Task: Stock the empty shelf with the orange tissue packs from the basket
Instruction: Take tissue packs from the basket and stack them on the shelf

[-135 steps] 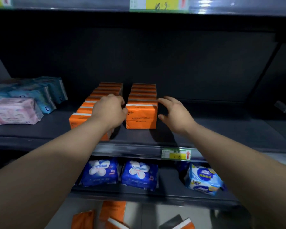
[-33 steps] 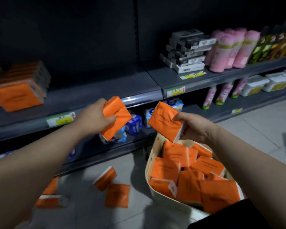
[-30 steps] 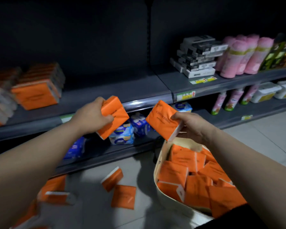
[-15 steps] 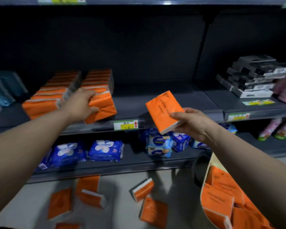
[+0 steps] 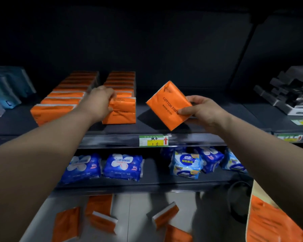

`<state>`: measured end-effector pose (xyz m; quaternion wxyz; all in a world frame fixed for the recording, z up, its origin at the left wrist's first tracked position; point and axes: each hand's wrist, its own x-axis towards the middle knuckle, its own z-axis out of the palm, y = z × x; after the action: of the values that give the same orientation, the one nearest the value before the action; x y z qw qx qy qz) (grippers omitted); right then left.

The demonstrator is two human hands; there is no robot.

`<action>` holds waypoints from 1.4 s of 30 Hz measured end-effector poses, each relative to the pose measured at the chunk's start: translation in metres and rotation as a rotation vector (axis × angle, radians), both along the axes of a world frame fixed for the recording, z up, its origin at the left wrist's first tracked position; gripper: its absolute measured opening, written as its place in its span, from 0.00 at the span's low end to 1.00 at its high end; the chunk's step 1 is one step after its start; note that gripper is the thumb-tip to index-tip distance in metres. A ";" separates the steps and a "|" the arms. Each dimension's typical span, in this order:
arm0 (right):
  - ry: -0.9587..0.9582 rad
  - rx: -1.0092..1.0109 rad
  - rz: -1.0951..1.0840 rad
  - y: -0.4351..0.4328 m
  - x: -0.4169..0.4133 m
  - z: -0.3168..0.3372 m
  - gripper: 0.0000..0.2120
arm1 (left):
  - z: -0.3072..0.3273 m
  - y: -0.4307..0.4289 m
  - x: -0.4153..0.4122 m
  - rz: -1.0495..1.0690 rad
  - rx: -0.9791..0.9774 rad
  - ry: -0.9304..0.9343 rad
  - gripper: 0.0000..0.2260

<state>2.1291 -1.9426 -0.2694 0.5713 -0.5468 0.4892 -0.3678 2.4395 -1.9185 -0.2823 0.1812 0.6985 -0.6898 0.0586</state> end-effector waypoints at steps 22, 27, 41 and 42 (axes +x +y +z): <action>0.436 -0.310 0.212 0.006 0.079 0.005 0.19 | 0.001 0.006 0.018 0.195 0.077 0.211 0.20; 0.444 -0.335 0.209 0.006 0.086 0.006 0.20 | 0.000 0.004 0.016 0.165 0.081 0.181 0.22; 0.482 -0.538 0.098 0.024 0.147 -0.014 0.16 | 0.021 0.057 0.053 0.097 -0.011 -0.068 0.17; 0.502 -0.554 0.082 0.024 0.151 -0.017 0.15 | 0.020 0.061 0.054 0.108 -0.004 -0.071 0.16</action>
<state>2.2799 -1.9181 -0.2861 0.2783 -0.7729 0.4737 -0.3176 2.4935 -1.8575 -0.2622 0.1545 0.7318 -0.6570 0.0946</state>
